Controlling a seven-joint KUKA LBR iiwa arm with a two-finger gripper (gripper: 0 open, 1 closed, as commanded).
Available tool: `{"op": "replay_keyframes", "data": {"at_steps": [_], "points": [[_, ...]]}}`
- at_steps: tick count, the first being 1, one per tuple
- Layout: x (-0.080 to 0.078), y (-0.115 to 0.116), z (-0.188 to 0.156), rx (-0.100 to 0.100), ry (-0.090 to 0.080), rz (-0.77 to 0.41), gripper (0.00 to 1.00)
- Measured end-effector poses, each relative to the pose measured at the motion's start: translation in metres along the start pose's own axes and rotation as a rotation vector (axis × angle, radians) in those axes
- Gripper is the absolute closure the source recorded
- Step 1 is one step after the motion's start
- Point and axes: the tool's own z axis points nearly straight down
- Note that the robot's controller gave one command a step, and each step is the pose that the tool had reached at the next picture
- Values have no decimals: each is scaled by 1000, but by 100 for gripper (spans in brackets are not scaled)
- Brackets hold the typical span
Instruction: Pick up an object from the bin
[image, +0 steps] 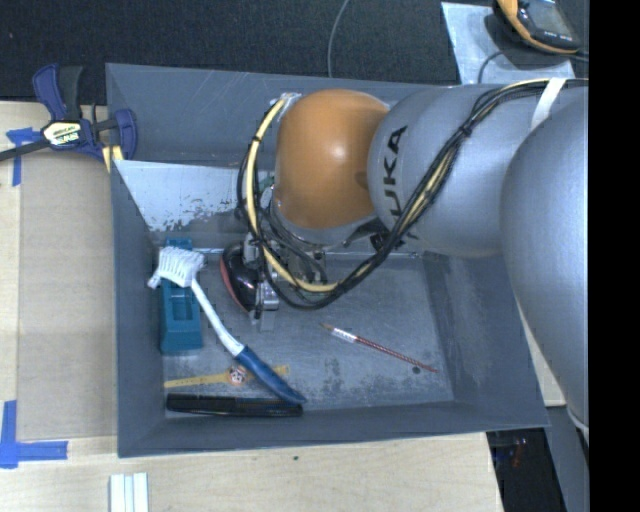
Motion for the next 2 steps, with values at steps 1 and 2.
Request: {"op": "replay_keyframes", "data": {"at_steps": [1,2], "points": [[-2,-1,-5,-2,-8,3,0],[-10,57,76,-3,-10,-25,0]]}}
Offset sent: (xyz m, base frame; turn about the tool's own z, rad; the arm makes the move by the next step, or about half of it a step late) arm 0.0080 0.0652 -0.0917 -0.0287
